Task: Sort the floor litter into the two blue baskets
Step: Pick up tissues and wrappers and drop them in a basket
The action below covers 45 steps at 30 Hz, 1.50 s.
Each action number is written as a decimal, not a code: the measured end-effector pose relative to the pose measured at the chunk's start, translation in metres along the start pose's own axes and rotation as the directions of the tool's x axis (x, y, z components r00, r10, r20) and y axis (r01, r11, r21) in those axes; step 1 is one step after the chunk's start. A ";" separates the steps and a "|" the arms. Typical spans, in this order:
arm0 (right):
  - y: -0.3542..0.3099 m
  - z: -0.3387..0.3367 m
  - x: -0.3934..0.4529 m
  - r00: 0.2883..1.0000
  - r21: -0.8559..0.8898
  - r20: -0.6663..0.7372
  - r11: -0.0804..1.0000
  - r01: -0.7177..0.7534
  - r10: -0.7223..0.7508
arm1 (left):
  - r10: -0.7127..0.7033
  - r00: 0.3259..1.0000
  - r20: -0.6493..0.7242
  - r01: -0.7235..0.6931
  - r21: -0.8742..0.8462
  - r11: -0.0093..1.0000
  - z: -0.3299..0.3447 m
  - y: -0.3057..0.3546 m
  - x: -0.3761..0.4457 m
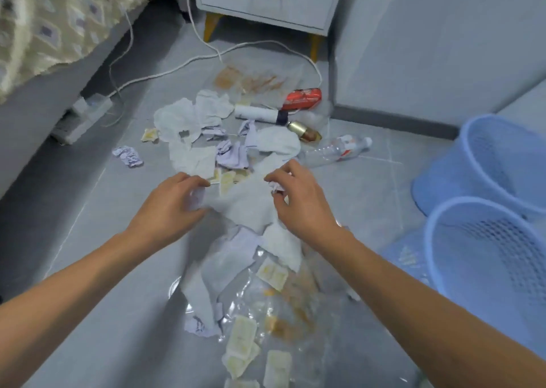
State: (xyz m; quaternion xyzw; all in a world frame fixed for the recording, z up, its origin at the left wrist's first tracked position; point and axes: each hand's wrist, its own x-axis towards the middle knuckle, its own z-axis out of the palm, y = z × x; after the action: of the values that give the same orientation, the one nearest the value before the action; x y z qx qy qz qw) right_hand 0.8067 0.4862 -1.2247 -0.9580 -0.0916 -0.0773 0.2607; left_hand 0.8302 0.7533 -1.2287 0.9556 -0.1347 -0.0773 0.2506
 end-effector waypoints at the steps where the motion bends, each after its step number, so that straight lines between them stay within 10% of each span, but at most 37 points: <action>1: 0.013 -0.027 -0.014 0.998 -0.006 -0.035 0.999 -0.048 0.048 | 0.060 0.998 0.021 -0.060 -0.006 0.998 0.000 0.027 0.008; 9: 0.091 -0.198 -0.128 0.885 -0.088 -0.291 0.911 -0.402 0.363 | 0.556 0.816 0.160 -0.546 -0.105 0.831 0.034 0.273 0.060; 17: 0.140 -0.232 -0.202 0.795 -0.160 -0.248 0.786 -0.597 0.554 | 0.684 0.683 0.258 -0.655 -0.199 0.729 0.097 0.390 0.038; 26: 0.100 -0.191 -0.127 0.892 0.010 -0.217 0.915 -0.403 0.396 | 0.512 0.857 0.052 -0.502 -0.140 0.854 0.070 0.298 0.094; 33: 0.071 -0.094 -0.040 0.963 0.003 0.117 0.969 -0.246 0.244 | 0.144 0.988 0.055 -0.142 -0.030 0.989 0.057 0.153 0.096; 37: 0.073 -0.040 0.003 0.923 -0.004 0.298 0.967 -0.253 0.243 | -0.036 0.993 0.111 0.026 0.091 0.996 0.053 0.073 0.081; 45: 0.097 0.048 0.062 0.907 -0.093 0.386 0.985 -0.147 0.171 | -0.024 0.960 0.278 -0.069 0.319 0.945 0.081 0.021 0.058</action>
State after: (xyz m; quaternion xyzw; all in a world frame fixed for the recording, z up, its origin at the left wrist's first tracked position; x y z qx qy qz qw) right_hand 0.8928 0.4366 -1.3004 -0.9658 -0.0612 0.1348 0.2129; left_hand 0.8636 0.6811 -1.2927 0.9617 -0.1904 -0.1848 0.0690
